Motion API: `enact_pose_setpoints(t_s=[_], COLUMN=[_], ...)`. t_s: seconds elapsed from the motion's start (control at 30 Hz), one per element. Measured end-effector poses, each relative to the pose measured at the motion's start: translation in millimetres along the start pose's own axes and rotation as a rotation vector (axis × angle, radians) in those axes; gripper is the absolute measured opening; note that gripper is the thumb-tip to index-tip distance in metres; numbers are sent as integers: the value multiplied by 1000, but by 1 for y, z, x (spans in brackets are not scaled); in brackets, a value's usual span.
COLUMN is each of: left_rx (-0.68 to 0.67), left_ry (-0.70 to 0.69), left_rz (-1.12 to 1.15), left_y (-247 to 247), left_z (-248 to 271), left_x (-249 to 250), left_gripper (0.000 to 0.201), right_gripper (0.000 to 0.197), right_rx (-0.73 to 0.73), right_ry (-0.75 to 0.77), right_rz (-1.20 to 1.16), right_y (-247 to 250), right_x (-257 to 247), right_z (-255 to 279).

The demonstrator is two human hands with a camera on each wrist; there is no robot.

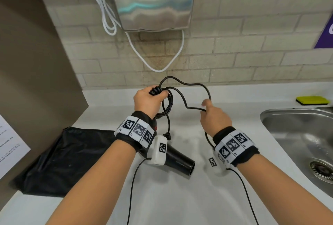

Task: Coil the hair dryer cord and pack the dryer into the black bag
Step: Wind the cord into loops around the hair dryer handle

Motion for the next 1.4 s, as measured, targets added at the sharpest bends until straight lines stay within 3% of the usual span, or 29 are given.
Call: enact_pose_setpoints(t_s=[0.07,0.17,0.3,0.37,0.63,1.03,1.17,1.4], left_rx=[-59,-175,-284,-352,-638,-859,-831,-655], left_ry=[-8,-17,7,38,144,166,143,34], left_rz=[-21,-41,-78,-77,-132,-128,-129,-169], left_y=[-5,-16,-23,-25,-24,-27,-29,-32], left_z=[4,13,17,17,23,27,30,28], left_x=[1,1,3,6,12,13,13,14], left_gripper=[10,9,7,9,12,30,23,11], right_gripper=[24,25,20,21,36,36,34,22], right_rx=[-17,91,113,140,213,18,-43,60], right_ry=[16,1,-14,-1,91,208,191,-158], right_rz=[-32,-30,-656,-837,-1114,-1361,-1464,-1408], right_y=[-2,3,10,19,45,53,58,57], right_x=[-2,-3,-6,-12,-42,-76,-81,-57], right_z=[-4,-12,-20,-21,-32,-26,-28,-34])
Point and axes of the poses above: each hand's wrist, its own z-axis away from the middle knuckle, its own y-axis out of the back of the hand, x = y × z, the point moved 5 cm from there along -z, towards the middle knuckle, and after that the axes turned 4 degrees about z, right-handed, at the moved point
